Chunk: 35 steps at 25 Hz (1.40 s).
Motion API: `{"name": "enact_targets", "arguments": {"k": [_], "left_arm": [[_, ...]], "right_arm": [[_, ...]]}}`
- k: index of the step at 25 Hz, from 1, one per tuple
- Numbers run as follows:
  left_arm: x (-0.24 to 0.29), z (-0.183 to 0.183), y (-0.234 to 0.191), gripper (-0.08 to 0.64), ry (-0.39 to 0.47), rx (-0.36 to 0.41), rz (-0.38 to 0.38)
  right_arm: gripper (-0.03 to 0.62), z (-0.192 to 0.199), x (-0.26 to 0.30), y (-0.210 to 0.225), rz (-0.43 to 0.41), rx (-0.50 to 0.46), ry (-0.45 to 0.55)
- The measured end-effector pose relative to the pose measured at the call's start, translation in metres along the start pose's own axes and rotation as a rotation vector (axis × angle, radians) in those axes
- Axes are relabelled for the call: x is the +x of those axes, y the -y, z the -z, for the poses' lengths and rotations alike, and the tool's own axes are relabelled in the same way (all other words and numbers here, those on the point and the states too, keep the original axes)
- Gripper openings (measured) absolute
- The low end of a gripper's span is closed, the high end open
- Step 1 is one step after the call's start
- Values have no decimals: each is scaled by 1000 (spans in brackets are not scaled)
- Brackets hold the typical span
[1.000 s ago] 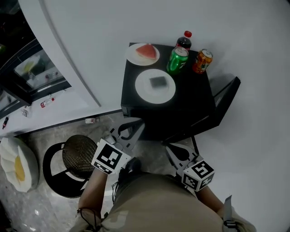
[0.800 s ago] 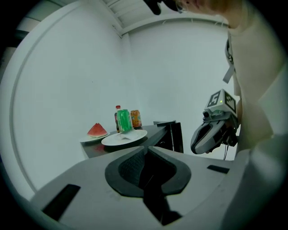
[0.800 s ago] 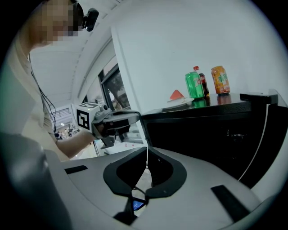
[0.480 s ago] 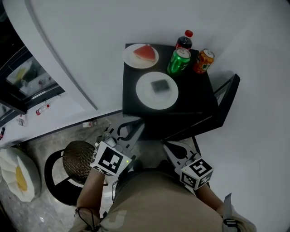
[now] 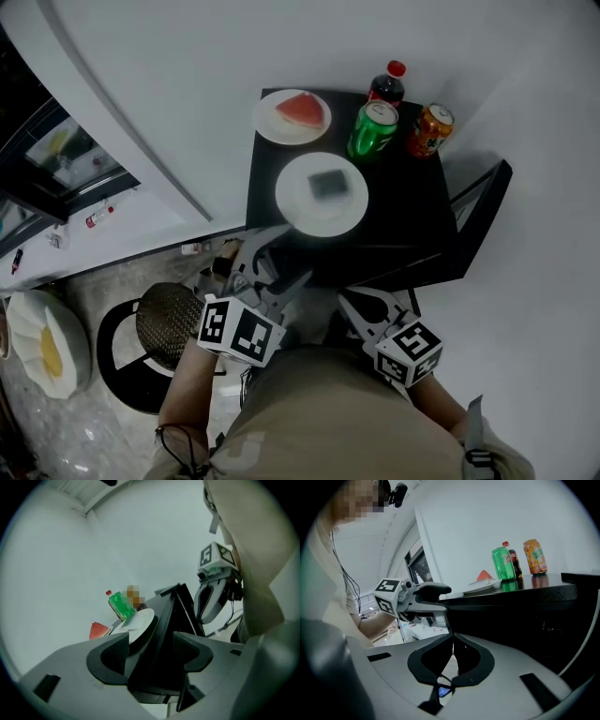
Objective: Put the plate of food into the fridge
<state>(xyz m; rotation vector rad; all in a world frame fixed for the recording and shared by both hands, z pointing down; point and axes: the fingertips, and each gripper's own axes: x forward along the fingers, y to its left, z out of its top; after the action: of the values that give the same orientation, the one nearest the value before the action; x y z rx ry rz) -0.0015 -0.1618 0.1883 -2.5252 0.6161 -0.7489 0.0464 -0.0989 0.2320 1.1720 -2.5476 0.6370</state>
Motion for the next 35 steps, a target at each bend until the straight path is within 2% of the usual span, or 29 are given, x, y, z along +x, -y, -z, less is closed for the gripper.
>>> {"name": "enact_targets", "arguments": {"k": [3, 8, 11, 18, 27, 35], "left_arm": [[9, 7, -1, 275, -97, 109, -33], [8, 4, -13, 275, -163, 199, -126], [12, 3, -17, 276, -202, 240, -126], [24, 4, -3, 276, -254, 293, -58], [40, 4, -1, 276, -311, 359, -40], [45, 9, -2, 276, -324, 376, -60]], "right_arm": [[21, -1, 1, 7, -33, -2, -8], [21, -2, 2, 15, -77, 2, -16], [21, -2, 2, 17, -102, -1, -21], [21, -2, 0, 24, -133, -1, -24], [21, -2, 2, 14, -170, -86, -62], [21, 3, -2, 21, -157, -69, -77]]}}
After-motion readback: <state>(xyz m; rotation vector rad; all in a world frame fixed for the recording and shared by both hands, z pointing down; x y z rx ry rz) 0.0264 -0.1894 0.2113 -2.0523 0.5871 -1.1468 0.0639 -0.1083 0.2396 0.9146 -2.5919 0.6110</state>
